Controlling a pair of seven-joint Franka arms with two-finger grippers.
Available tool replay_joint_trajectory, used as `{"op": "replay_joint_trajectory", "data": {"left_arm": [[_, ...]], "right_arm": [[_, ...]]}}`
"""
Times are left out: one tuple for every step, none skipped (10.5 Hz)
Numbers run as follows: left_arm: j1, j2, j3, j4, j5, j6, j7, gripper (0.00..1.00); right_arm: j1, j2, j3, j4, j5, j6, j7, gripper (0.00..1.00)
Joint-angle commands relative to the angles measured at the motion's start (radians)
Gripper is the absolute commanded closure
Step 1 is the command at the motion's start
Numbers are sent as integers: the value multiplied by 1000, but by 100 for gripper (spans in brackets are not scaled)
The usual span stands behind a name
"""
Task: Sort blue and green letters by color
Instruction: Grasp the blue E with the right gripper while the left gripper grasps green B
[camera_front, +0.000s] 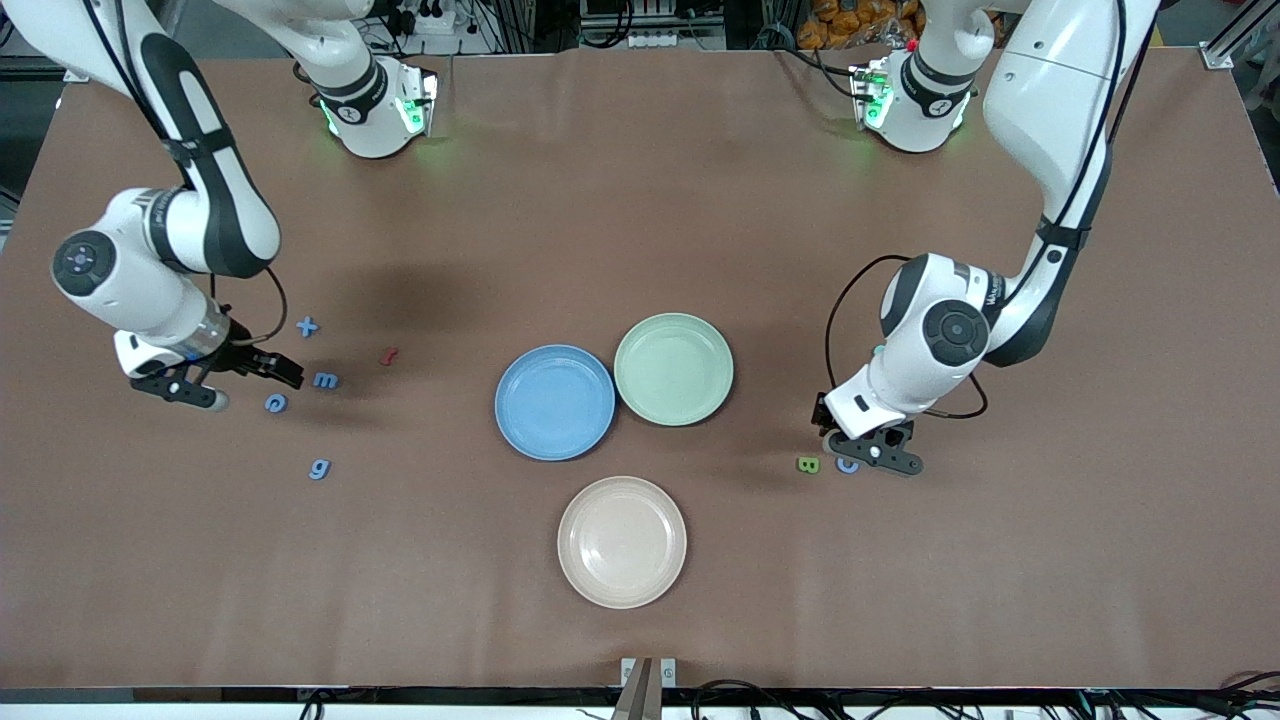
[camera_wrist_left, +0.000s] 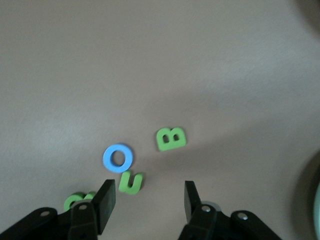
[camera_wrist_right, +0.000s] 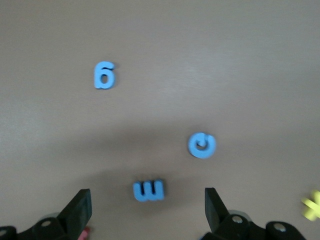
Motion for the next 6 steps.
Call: {"op": "replay_joint_trajectory", "data": {"left_arm": [[-36,50,4,87,27,-5,11,36],[-41,58,4,94,24,-3,11,35],[-41,79,2,117,19,-3,10,36],[-41,102,1,139,10,-3,-18,37],[-44,121,2,148,-13,-3,-65,38],[-44,133,2,148,-21,-3,-110,39]], "right_arm": [[-11,62,55,-21,15,96,4,0],[-9,62,57,-36,15,98,6,0],[-11,64,57,-63,15,121,4,0],[-14,76,55,-97,15,168,-3,0],[-19,86,55,-119,14,206,-6,0],[-19,100,55,-119,14,214,-6,0]]}}
